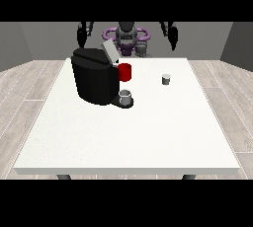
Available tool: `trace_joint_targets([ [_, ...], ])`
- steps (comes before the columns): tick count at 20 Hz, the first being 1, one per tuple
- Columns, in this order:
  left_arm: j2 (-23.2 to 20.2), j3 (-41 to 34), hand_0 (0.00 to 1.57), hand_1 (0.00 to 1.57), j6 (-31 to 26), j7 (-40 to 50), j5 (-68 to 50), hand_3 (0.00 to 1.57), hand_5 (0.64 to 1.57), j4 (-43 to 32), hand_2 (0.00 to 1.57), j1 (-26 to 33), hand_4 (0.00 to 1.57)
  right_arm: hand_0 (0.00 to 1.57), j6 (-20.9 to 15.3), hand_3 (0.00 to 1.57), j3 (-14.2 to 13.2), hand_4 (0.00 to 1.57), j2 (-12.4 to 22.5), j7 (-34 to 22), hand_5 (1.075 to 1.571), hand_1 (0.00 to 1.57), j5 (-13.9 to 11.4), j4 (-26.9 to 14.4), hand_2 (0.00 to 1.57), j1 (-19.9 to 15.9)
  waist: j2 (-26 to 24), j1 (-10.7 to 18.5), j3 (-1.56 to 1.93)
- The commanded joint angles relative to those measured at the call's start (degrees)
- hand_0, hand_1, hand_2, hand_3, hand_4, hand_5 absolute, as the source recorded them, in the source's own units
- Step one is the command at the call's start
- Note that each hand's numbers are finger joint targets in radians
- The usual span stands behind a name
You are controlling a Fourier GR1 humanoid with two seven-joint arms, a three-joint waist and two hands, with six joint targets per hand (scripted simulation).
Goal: Insert the coffee pod into the coffee machine and close the lid
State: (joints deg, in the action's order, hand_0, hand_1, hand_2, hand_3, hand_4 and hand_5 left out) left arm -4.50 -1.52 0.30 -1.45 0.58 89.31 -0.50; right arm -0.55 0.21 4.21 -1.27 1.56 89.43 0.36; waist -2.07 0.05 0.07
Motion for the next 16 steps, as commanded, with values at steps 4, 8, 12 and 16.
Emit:
trace_joint_targets([
  [4, -9.3, 1.4, 0.00, 0.00, -8.9, -5.2, 3.8, 0.00, 1.571, -1.2, 0.00, 0.1, 0.00, 0.00, -2.0, 0.00, 0.6, 0.00, -0.9, -1.0, 1.571, 0.00, -2.1, 0.1, 0.00, -1.7, 1.1, 0.2, -0.08],
  [8, -16.2, 3.0, 0.00, 0.00, -10.6, -5.1, 10.8, 0.00, 1.571, -2.5, 0.00, -3.5, 0.00, 0.00, -7.3, 0.00, -0.3, 0.00, -0.1, 6.2, 1.571, 0.00, -8.7, -2.0, 0.00, -2.3, 6.1, -3.2, -0.04],
  [12, -22.4, -2.1, 0.00, 0.00, -14.3, -1.4, 9.8, 0.00, 1.571, -7.7, 0.00, -9.6, 0.00, 0.00, -7.1, 0.00, 1.3, 0.00, 0.7, 2.0, 1.571, 0.00, -10.1, 1.2, 0.00, -4.0, 6.6, -6.6, -0.08],
  [16, -21.9, -0.4, 0.00, 0.00, -11.8, -2.3, 15.4, 0.00, 1.571, -14.6, 0.00, -13.2, 0.00, 0.00, -9.1, 0.00, 5.7, 0.00, -2.3, 1.9, 1.571, 0.00, -13.6, 2.9, 0.00, -5.7, 10.2, -9.6, -0.10],
])
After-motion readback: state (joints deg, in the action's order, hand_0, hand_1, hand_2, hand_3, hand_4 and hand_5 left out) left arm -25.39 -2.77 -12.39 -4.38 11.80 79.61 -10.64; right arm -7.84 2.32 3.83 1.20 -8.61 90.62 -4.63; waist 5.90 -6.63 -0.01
